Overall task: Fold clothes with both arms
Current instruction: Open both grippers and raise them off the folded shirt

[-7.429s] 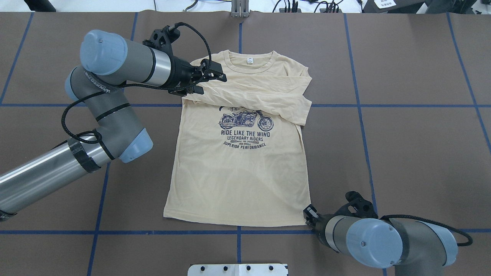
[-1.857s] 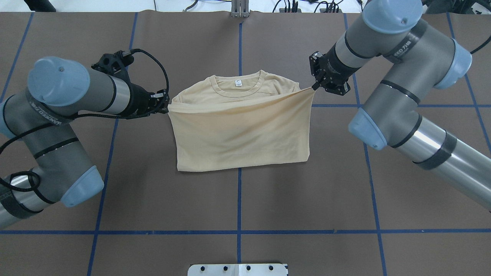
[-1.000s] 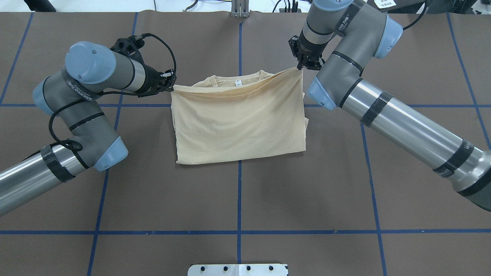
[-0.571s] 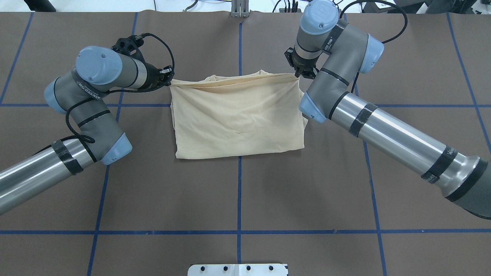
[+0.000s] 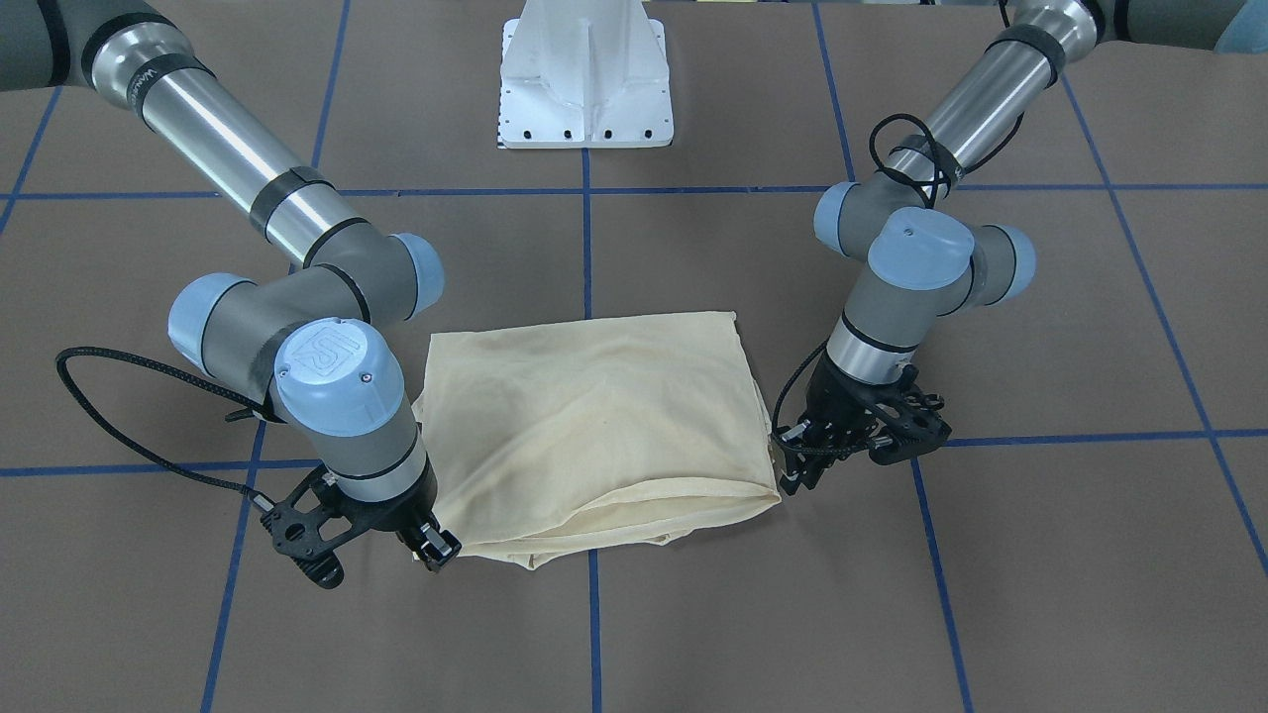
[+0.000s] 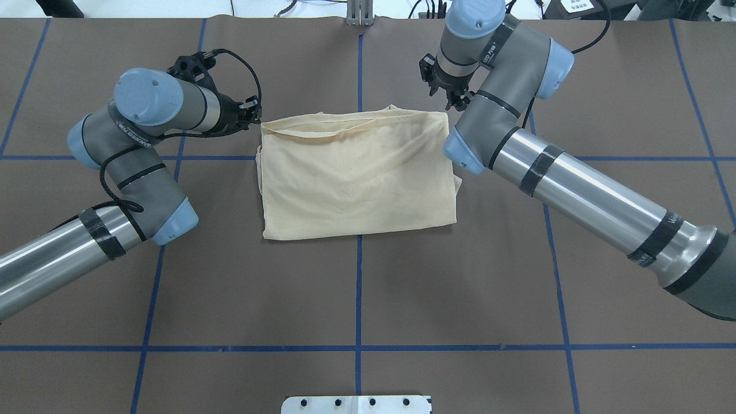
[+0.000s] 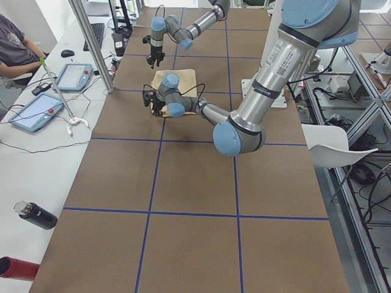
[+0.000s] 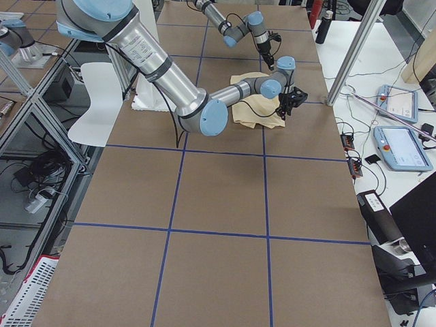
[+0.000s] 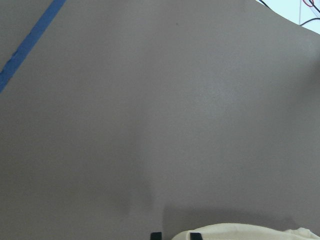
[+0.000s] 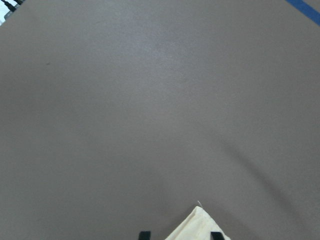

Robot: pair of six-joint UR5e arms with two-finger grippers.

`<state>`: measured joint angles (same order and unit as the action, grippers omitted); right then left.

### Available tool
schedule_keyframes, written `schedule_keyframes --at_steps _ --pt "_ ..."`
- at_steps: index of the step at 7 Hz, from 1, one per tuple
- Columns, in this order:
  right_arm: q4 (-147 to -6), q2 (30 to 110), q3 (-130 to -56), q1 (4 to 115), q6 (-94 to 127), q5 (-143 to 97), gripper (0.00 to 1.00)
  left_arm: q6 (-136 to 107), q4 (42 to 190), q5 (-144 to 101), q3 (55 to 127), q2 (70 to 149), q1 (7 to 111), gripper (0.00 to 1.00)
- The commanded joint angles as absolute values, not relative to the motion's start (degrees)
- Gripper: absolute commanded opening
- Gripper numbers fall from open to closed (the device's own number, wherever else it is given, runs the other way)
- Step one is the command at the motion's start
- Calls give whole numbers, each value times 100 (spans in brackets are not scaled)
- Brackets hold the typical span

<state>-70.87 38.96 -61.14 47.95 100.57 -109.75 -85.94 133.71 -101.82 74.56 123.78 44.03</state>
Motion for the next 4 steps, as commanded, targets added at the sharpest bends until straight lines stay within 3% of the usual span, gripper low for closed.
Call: schedule_keyframes --at_steps 1,3,4 --pt "-7110 4660 -7469 4913 10552 -11126 97 -8648 13491 -10213 7846 12305 4456 38" --pt "-7058 6294 -9545 4362 11562 -10952 97 -8657 13482 -10213 8417 11921 4465 38" --pt "-7049 6737 -10041 3759 12036 -10238 96 -8649 13482 -10204 8516 11840 4465 38"
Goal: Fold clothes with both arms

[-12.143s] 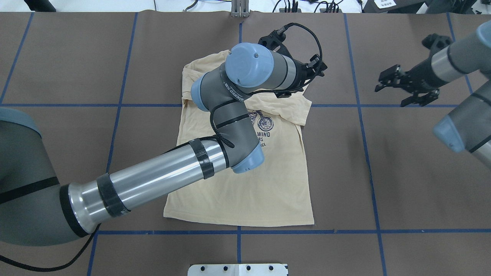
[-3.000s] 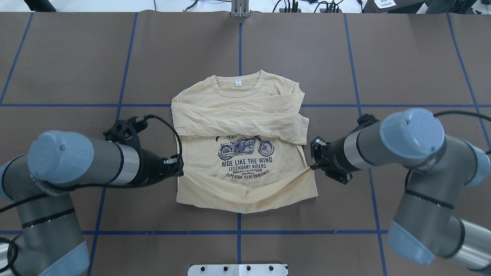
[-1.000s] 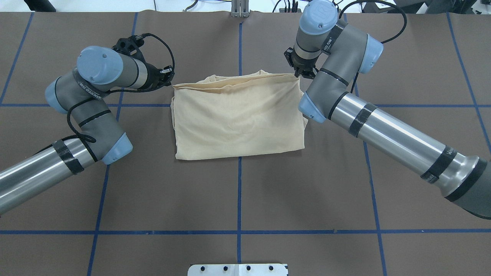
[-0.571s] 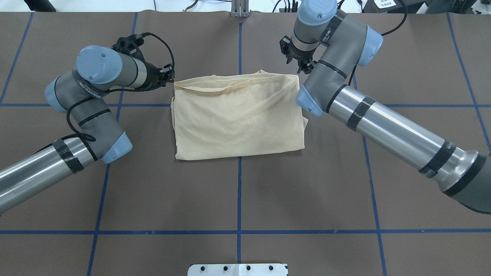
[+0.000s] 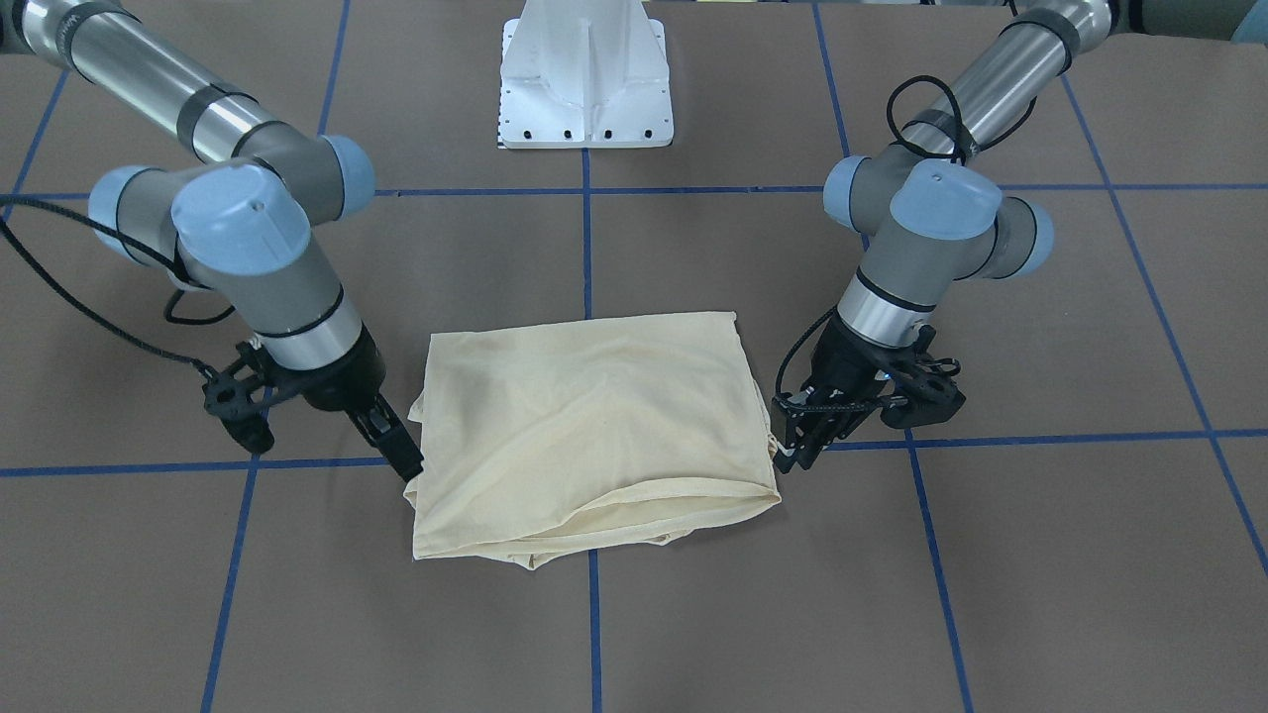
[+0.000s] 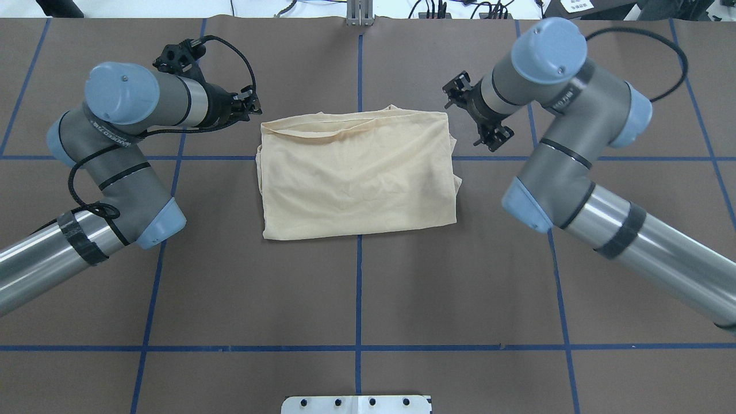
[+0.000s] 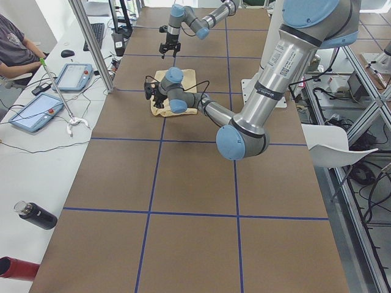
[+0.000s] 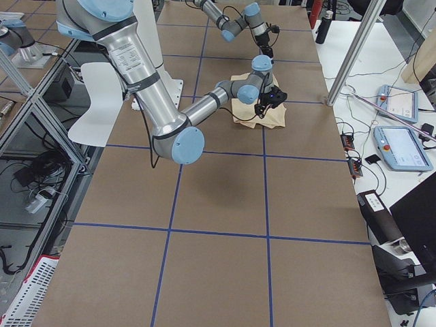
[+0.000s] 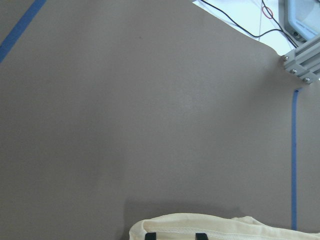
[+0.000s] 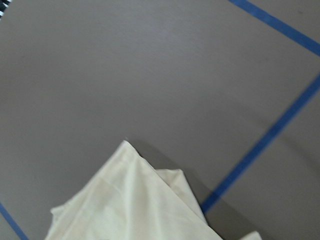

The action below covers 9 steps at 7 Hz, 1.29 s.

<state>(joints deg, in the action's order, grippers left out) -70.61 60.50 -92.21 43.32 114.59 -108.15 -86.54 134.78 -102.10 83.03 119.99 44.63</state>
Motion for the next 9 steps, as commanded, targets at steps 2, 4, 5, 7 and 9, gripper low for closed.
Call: schedule_keyframes --at_steps 2,4,5,7,9 --pt "-7049 7021 -10108 2807 12540 -9144 92 -8640 13482 -10195 8517 11804 4456 38" --pt "-7058 7040 -10090 2532 12551 -9071 91 -8622 13482 -10160 8560 11804 4456 38" --pt "-7049 7057 -10081 2496 12551 -9070 86 -8622 13482 -10151 8561 11795 4456 38" --pt "-7058 6988 -10081 2487 12551 -9070 20 -8622 13482 -10143 8587 11699 4456 38" --pt "-7058 6952 -10063 2557 12533 -9088 0 -8605 13482 -10012 8596 11663 4465 38"
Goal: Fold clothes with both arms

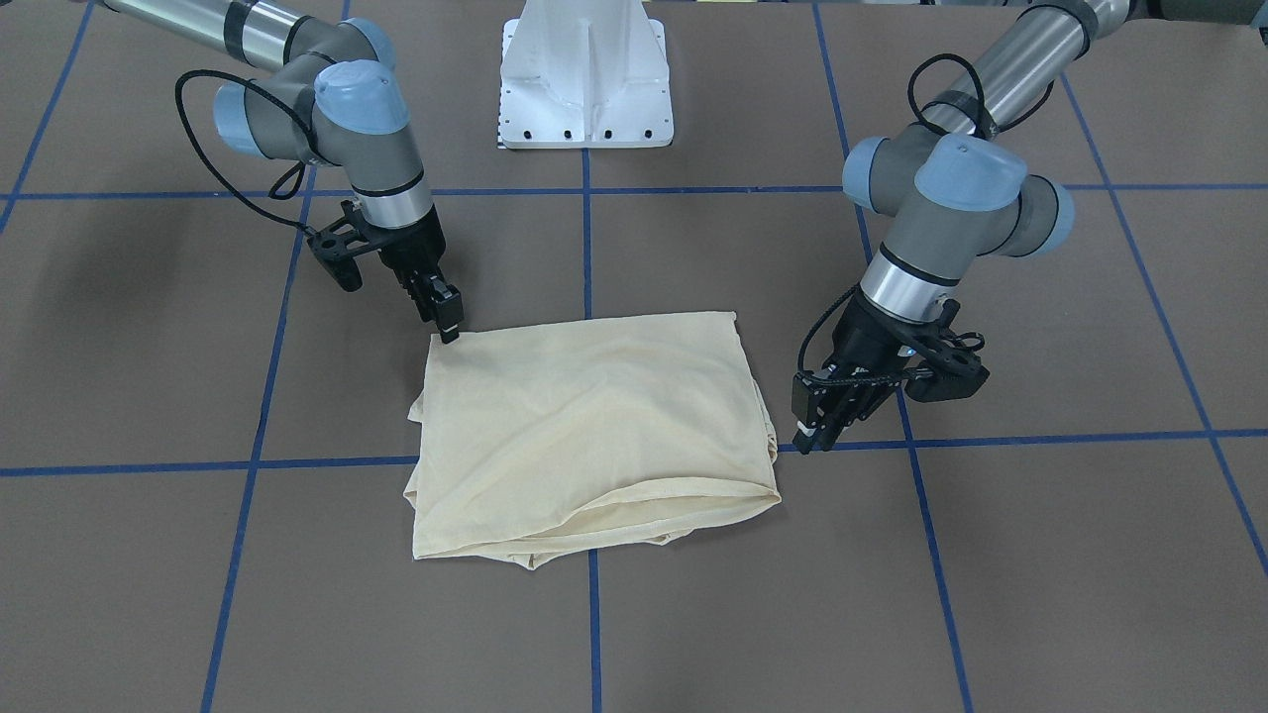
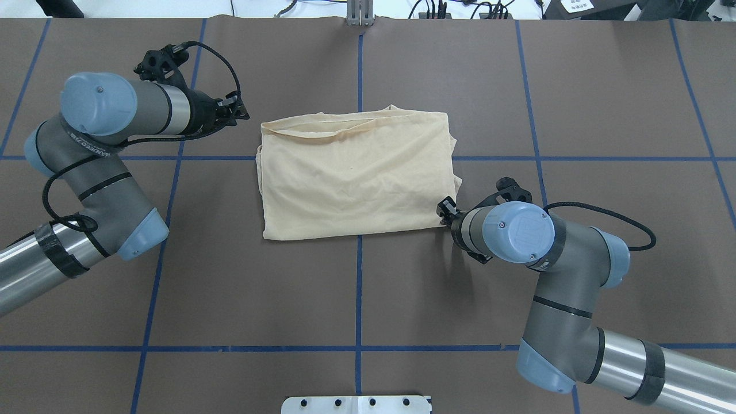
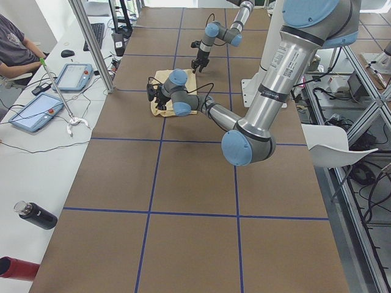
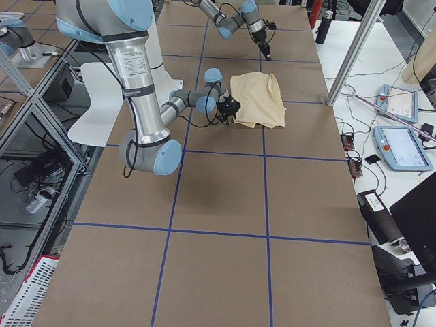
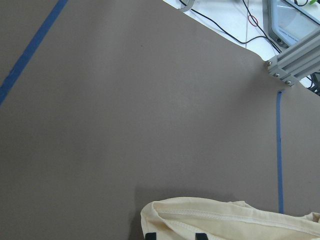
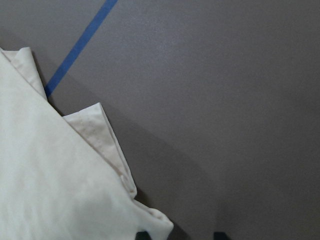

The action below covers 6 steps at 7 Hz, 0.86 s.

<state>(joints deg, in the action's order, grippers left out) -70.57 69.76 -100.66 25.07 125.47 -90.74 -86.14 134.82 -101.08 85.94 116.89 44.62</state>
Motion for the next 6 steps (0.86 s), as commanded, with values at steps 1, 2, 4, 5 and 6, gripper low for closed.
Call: schedule_keyframes --at_steps 1,2,4,5,6 --pt "-7058 6961 -10081 2627 12498 -9149 0 -8604 13482 -9967 8604 11663 4465 38" --pt "-7058 6961 -10151 2698 12481 -9245 0 -8604 13482 -9967 8604 11576 4456 38" --pt "-7058 6987 -10318 2918 12454 -9842 0 -8622 13482 -9967 8622 11566 4456 39" --pt "-7110 7057 -10588 2927 12463 -9835 0 -8622 13482 -9967 8631 11558 4456 39" --pt "-7093 7040 -10425 2901 12532 -9713 19 -8622 13482 -9967 8622 11549 4447 39"
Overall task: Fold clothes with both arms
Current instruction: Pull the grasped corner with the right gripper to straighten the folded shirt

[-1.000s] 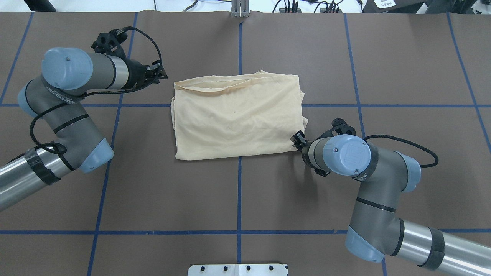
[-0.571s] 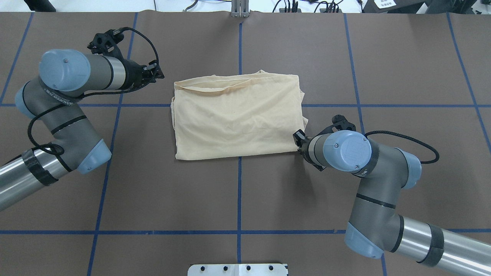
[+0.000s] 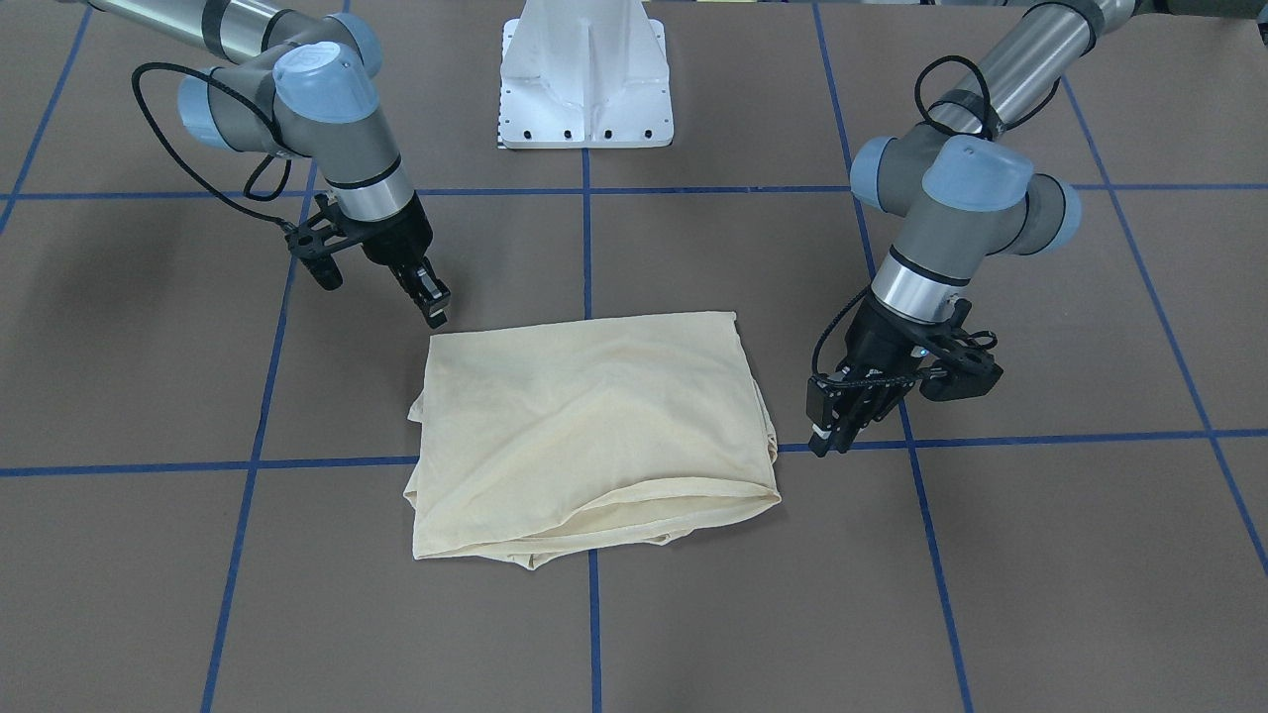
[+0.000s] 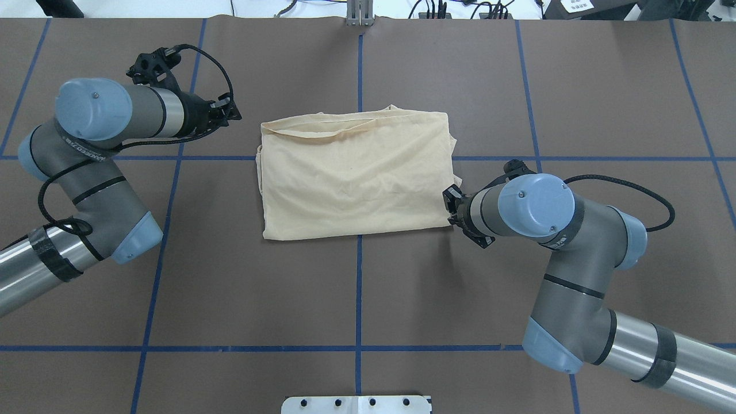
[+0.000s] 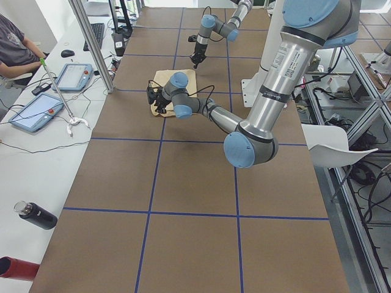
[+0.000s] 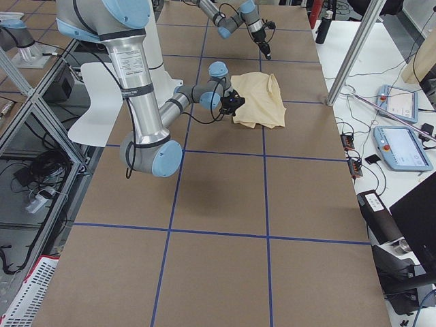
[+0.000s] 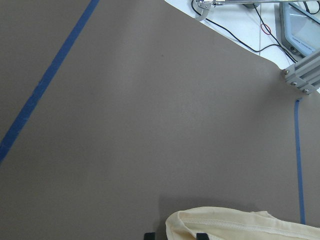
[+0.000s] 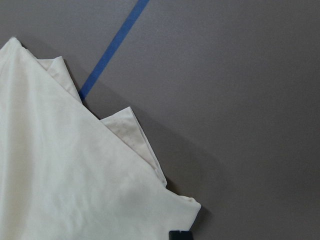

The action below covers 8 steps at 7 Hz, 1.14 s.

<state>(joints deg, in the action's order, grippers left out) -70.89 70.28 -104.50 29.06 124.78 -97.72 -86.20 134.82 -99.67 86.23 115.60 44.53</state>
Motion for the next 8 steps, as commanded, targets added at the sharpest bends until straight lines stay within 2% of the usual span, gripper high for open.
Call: schedule_keyframes --at_steps 1,3,7,8 --pt "-7067 6997 -10215 2909 12533 -9608 48 -8622 13491 -9941 8631 11479 4439 40" --pt "-7066 6952 -10108 2892 12533 -9545 68 -8631 13491 -9853 8631 11479 4412 40" --pt "-7066 6804 -9905 2857 12542 -9545 65 -8631 13491 -9773 8640 11479 4395 40" --pt "-7066 6768 -9888 2856 12551 -9545 54 -8631 13491 -9765 8631 11479 4395 40"
